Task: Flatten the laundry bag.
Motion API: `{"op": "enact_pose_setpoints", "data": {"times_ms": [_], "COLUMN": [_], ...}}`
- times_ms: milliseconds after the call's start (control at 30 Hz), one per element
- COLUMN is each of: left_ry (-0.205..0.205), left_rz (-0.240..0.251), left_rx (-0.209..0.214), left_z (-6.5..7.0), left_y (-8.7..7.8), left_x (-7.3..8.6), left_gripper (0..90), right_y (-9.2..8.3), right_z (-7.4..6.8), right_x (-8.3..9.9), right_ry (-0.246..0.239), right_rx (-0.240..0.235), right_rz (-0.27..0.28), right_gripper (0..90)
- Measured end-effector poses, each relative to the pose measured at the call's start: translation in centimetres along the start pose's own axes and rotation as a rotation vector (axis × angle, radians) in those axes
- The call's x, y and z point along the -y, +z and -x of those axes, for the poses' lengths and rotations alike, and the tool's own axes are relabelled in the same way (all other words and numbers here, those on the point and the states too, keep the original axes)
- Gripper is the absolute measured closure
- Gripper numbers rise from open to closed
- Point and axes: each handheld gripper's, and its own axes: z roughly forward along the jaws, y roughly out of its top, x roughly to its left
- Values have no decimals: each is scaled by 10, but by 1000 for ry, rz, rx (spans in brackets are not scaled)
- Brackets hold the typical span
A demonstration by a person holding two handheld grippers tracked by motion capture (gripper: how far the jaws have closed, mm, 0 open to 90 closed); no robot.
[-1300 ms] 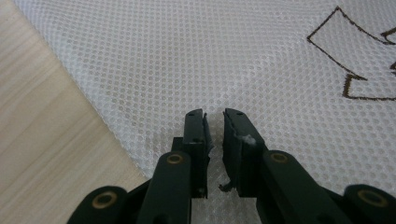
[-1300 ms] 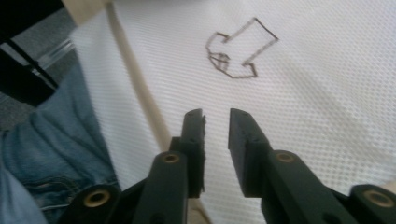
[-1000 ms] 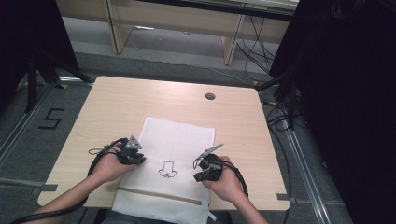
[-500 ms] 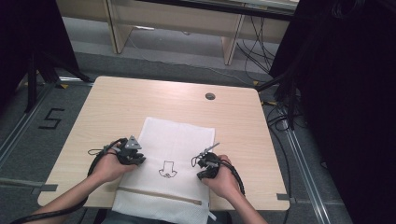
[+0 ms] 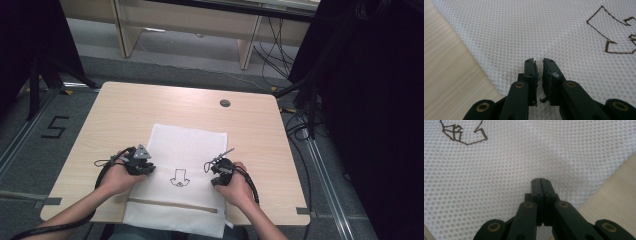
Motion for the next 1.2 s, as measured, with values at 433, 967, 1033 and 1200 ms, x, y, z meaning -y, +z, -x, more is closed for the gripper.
{"op": "enact_pose_setpoints", "data": {"times_ms": [433,967,1033,1200], "left_ry": [-23,-20,-22,-3], "left_rz": [4,16,19,22], "left_rx": [-20,-43,-47,-44], "left_z": [-14,-21,-22,-23], "left_y": [10,15,16,15], "left_x": [-11,-15,-16,-14], "left_gripper": [809,801,801,790], "right_y": [5,11,12,13], "right_z": [15,19,19,22], "right_x": [-12,-24,-24,-23], "right_ry": [60,24,26,17], "right_rx": [-11,78,87,96], "right_rz": [29,75,83,107], "right_gripper": [900,900,900,887]}}
